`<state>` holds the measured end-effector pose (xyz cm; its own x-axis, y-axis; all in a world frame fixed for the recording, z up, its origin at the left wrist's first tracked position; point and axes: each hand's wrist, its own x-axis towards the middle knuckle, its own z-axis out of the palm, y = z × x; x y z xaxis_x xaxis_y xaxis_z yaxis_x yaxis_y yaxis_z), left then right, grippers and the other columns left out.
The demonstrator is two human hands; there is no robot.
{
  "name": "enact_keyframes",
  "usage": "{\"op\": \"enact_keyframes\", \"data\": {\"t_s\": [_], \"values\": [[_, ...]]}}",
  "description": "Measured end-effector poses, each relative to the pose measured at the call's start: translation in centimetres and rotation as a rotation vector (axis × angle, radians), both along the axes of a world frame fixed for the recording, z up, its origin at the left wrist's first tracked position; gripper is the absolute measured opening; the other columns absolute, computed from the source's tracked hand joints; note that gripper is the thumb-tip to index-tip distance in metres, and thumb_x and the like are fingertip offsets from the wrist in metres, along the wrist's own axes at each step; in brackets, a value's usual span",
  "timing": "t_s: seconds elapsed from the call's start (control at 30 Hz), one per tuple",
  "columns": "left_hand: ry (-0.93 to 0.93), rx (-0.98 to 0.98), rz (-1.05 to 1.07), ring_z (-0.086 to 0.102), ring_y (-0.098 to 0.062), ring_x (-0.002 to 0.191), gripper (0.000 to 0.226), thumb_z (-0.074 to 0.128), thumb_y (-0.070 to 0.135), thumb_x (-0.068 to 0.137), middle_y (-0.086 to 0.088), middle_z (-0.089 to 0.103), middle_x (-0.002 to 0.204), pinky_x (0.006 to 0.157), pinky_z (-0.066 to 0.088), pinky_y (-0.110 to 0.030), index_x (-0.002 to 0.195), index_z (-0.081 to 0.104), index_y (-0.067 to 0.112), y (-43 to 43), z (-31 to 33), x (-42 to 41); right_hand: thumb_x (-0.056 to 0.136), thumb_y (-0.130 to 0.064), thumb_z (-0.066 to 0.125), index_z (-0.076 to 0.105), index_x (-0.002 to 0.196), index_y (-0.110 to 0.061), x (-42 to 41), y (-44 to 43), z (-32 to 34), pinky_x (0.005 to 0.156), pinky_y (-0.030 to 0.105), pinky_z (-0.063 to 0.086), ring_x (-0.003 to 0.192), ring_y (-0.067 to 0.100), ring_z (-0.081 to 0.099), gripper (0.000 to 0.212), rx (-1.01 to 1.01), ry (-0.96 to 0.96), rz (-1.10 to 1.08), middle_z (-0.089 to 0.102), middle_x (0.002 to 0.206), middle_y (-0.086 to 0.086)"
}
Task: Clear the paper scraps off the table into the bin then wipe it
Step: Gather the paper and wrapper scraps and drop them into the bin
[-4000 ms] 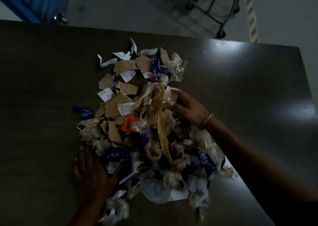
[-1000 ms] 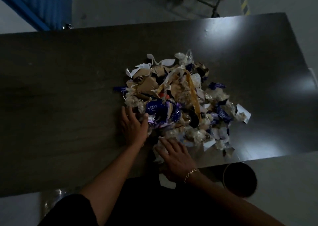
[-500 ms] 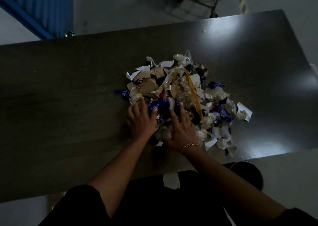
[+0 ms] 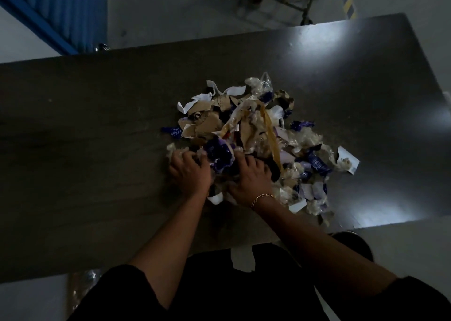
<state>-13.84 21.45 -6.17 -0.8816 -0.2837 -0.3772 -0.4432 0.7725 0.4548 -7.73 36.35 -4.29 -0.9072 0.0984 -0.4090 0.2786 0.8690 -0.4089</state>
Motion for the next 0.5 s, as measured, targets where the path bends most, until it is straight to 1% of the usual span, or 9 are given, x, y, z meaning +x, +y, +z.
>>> {"op": "enact_keyframes", "data": {"t_s": [0.1,0.17,0.23,0.27,0.3,0.37,0.4,0.43,0.5], "values": [[-0.009,0.128,0.138,0.035,-0.032,0.143,0.052,0.06,0.044,0.098,-0.009,0.03,0.16,0.106,0.042,-0.045,0.143,0.045,0.022,0.5,0.3,-0.4,0.084,-0.064,0.05,0.01,0.16,-0.035,0.6,-1.1,0.0,0.117,0.059,0.028,0.145,0.031,0.029,0.091,-0.235,0.024,-0.045,0.021,0.164,0.005],[-0.006,0.201,0.243,0.043,-0.028,0.139,0.057,0.054,0.047,0.099,-0.007,0.039,0.157,0.106,0.045,-0.046,0.149,0.04,0.025,1.2,0.7,-0.6,0.083,-0.067,0.037,0.014,0.16,-0.038,0.8,-1.8,-0.2,0.114,0.06,0.032,0.145,0.03,0.031,0.086,-0.363,0.064,-0.101,0.02,0.166,0.002],[-0.038,0.237,0.296,0.053,-0.022,0.129,0.051,0.044,0.05,0.102,-0.002,0.051,0.148,0.106,0.045,-0.043,0.147,0.044,0.027,2.1,0.8,-0.4,0.085,-0.069,0.03,0.017,0.159,-0.04,0.6,-2.6,-0.3,0.111,0.06,0.038,0.145,0.026,0.035,0.08,-0.456,0.089,-0.186,0.024,0.165,0.001],[-0.07,0.261,0.31,0.055,-0.021,0.125,0.05,0.04,0.052,0.102,-0.001,0.055,0.142,0.106,0.045,-0.042,0.144,0.049,0.026,2.6,0.6,-0.4,0.087,-0.071,0.028,0.019,0.158,-0.04,0.5,-2.9,-0.3,0.111,0.059,0.039,0.146,0.025,0.035,0.078,-0.504,0.09,-0.236,0.026,0.165,0.0],[-0.107,0.307,0.36,0.058,-0.024,0.122,0.055,0.038,0.059,0.098,-0.003,0.058,0.138,0.104,0.047,-0.045,0.139,0.053,0.026,3.0,-0.1,-0.1,0.088,-0.073,0.027,0.021,0.158,-0.04,0.2,-3.2,-0.2,0.112,0.059,0.038,0.146,0.023,0.036,0.078,-0.549,0.085,-0.283,0.029,0.164,0.0],[-0.159,0.472,0.484,0.063,-0.026,0.117,0.077,0.037,0.08,0.075,-0.005,0.064,0.132,0.099,0.052,-0.051,0.13,0.061,0.032,3.1,-2.8,0.5,0.089,-0.077,0.028,0.029,0.156,-0.039,-0.3,-3.3,-0.2,0.113,0.057,0.038,0.143,0.021,0.038,0.078,-0.615,0.096,-0.362,0.037,0.16,0.0],[-0.182,0.558,0.5,0.064,-0.027,0.118,0.084,0.037,0.082,0.067,-0.004,0.065,0.132,0.1,0.053,-0.053,0.129,0.062,0.033,3.2,-3.8,1.0,0.089,-0.078,0.029,0.034,0.155,-0.038,-0.5,-3.3,-0.3,0.112,0.056,0.04,0.14,0.021,0.042,0.078,-0.638,0.115,-0.392,0.043,0.155,0.0],[-0.202,0.649,0.501,0.063,-0.029,0.122,0.085,0.039,0.079,0.066,-0.004,0.065,0.133,0.104,0.051,-0.055,0.132,0.061,0.03,3.4,-4.3,1.3,0.089,-0.08,0.031,0.039,0.152,-0.037,-0.7,-3.2,-0.3,0.11,0.054,0.042,0.137,0.02,0.046,0.077,-0.656,0.136,-0.416,0.048,0.151,0.0],[-0.25,0.788,0.516,0.065,-0.029,0.121,0.072,0.046,0.066,0.079,-0.005,0.068,0.129,0.107,0.051,-0.055,0.133,0.062,0.022,4.5,-1.3,1.4,0.088,-0.079,0.036,0.051,0.145,-0.033,-0.9,-2.8,-0.3,0.107,0.049,0.046,0.129,0.017,0.053,0.074,-0.686,0.173,-0.452,0.057,0.141,0.0]]}}
